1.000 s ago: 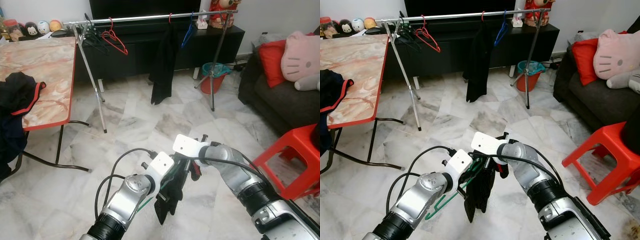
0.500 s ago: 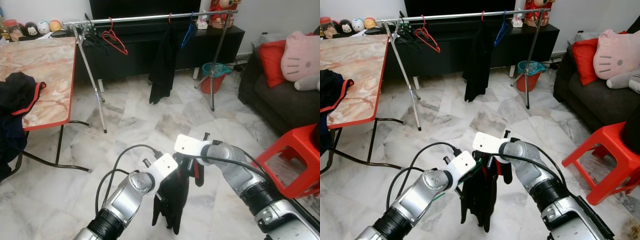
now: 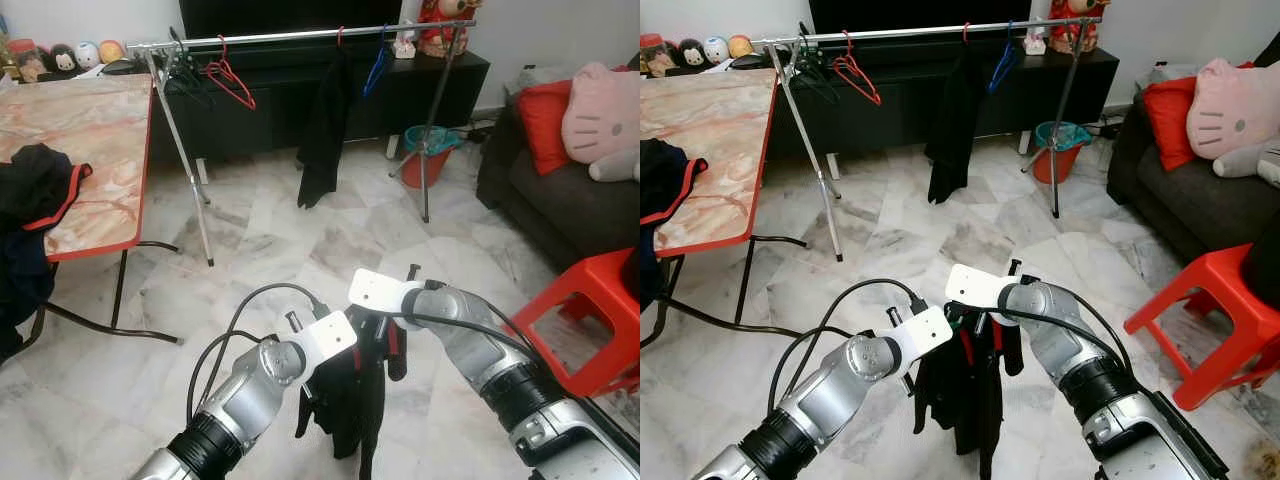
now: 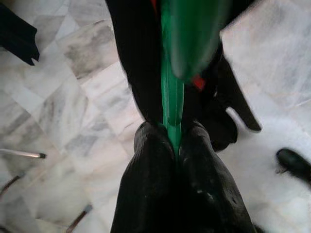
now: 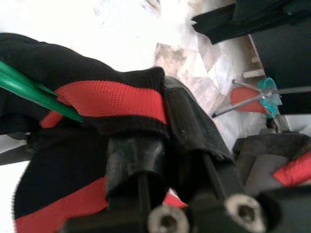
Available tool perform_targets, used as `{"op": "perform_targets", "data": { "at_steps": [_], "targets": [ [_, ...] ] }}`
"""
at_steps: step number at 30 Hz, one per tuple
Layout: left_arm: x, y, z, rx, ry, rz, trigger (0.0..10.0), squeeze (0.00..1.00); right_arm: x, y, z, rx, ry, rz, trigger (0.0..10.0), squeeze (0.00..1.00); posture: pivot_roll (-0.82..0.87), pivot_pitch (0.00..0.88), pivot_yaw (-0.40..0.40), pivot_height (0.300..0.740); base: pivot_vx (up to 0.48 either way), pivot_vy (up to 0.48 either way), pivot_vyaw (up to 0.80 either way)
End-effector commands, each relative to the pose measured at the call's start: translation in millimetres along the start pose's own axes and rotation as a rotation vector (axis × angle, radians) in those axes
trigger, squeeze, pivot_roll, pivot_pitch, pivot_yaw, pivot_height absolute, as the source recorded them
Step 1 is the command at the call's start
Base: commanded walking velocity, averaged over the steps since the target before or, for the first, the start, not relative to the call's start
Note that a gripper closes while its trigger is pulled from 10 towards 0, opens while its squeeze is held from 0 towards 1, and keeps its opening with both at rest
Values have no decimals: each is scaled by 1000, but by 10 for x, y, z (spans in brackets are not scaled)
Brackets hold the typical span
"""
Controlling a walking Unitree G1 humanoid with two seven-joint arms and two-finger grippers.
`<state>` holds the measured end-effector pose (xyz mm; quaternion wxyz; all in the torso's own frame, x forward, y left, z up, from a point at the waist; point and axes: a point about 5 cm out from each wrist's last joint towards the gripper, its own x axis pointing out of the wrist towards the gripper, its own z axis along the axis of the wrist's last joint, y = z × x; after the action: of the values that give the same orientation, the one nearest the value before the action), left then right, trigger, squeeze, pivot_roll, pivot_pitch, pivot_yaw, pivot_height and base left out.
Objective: Hang hanger
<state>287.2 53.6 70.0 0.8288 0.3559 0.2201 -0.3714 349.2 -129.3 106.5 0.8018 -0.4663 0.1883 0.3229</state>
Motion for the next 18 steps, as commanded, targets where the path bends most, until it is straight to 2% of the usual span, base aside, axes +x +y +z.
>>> {"op": "perform_targets", "data": {
  "at_steps": [1, 3, 6, 10, 14, 18],
  "targets": [
    [-20, -110, -561, -18, 272, -50, 10000, 0, -123, -436, 197, 5, -71, -186, 10000, 0, 98, 0, -70, 740, 0, 0, 0],
    [-55, -72, -584, -14, 283, -41, 10000, 0, -108, -464, 61, 48, -20, -235, 10000, 0, 98, 0, -68, 740, 0, 0, 0],
    [-83, -14, -600, -13, 280, -5, 10000, 0, -105, -476, -22, 71, 9, -268, 10000, 0, 98, 0, -67, 740, 0, 0, 0],
    [-100, 84, -598, -60, 248, 70, 10000, 0, -72, -435, -25, 102, 1, -273, 10000, 0, 100, 0, -68, 740, 0, 0, 0],
    [-103, 72, -601, -80, 246, 50, 10000, 0, -32, -392, -14, 140, -15, -276, 10000, 0, 101, 0, -67, 740, 0, 0, 0],
    [-106, 20, -605, -68, 257, 9, 10000, 0, -24, -388, -5, 140, -14, -275, 10000, 0, 101, 0, -66, 740, 0, 0, 0]
  ]
}}
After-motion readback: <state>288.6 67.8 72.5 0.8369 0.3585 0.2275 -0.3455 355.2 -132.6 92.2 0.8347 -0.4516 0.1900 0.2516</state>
